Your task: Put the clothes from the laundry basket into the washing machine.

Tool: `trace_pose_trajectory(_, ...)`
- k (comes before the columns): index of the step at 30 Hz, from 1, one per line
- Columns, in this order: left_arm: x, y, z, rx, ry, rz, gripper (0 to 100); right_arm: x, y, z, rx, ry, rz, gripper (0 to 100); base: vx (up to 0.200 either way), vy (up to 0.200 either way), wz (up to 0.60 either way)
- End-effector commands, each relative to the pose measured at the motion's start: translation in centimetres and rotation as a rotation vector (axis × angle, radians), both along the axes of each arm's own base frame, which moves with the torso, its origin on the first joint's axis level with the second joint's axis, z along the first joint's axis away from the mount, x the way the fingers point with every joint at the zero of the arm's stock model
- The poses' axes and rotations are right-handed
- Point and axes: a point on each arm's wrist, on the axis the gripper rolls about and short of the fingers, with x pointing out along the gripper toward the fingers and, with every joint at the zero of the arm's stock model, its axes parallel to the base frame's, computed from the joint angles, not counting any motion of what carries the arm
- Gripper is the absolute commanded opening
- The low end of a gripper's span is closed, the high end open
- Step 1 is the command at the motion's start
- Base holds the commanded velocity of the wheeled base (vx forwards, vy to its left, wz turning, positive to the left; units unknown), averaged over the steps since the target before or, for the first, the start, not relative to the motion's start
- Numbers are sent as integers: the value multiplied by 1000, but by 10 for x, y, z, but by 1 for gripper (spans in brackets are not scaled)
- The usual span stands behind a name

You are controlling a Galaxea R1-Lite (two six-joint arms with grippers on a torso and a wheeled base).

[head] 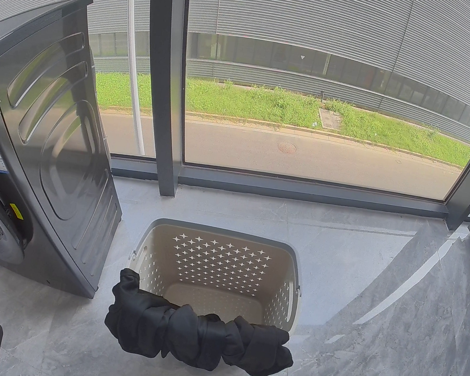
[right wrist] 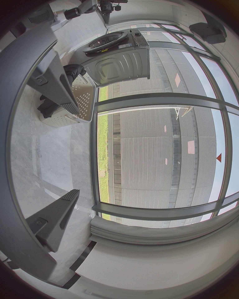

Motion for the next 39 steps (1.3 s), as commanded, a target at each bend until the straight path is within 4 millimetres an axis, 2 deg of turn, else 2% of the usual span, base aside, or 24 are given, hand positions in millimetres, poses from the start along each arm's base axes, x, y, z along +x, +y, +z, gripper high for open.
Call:
trace_pose_trajectory(1,0,0,-4,0,-3,1,100,0,0,-5,0,2,1,100,0,200,0)
trace_pose_trajectory(39,0,0,-4,0,-3,1,100,0,0,-5,0,2,0,100,0,200,0)
